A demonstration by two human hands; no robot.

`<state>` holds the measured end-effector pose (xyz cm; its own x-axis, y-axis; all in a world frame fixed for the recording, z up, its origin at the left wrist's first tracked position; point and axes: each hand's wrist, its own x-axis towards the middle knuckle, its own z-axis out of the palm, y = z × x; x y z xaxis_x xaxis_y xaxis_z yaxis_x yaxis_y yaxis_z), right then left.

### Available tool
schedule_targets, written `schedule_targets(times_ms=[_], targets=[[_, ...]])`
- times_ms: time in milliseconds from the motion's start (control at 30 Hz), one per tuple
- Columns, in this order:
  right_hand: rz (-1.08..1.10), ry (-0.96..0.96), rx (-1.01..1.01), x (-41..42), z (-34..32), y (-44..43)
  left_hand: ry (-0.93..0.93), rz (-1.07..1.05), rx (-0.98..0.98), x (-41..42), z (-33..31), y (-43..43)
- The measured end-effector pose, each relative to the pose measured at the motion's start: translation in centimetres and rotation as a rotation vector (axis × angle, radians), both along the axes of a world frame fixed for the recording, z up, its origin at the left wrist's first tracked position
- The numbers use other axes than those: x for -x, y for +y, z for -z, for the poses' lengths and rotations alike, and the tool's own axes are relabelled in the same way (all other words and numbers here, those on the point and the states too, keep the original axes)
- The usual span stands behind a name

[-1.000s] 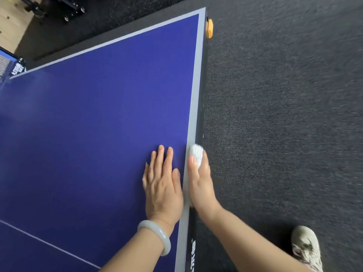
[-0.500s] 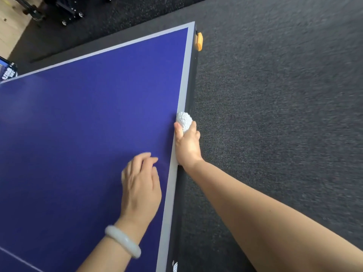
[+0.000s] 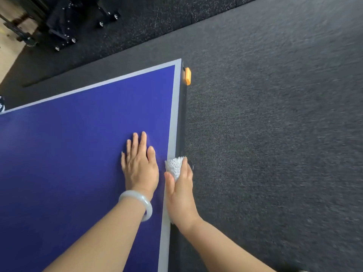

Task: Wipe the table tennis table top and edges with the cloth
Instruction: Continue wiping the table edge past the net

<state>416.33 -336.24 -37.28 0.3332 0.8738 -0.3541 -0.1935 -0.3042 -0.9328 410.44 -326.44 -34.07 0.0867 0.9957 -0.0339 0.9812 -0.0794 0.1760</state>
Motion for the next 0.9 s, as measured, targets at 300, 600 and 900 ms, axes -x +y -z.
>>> schedule_targets(times_ms=[300,600,900], targets=[[0.061,-0.032,-0.048,-8.8,-0.9,14.5,0.042,0.009,-0.014,-0.2,-0.4,-0.4],[0.151,-0.2,0.02,-4.9,-0.7,11.3,0.048,0.009,-0.015,-0.3,-0.2,-0.4],[0.332,-0.142,-0.065,-14.3,-2.9,24.5,0.053,0.012,-0.022,-0.1,-0.1,-0.4]])
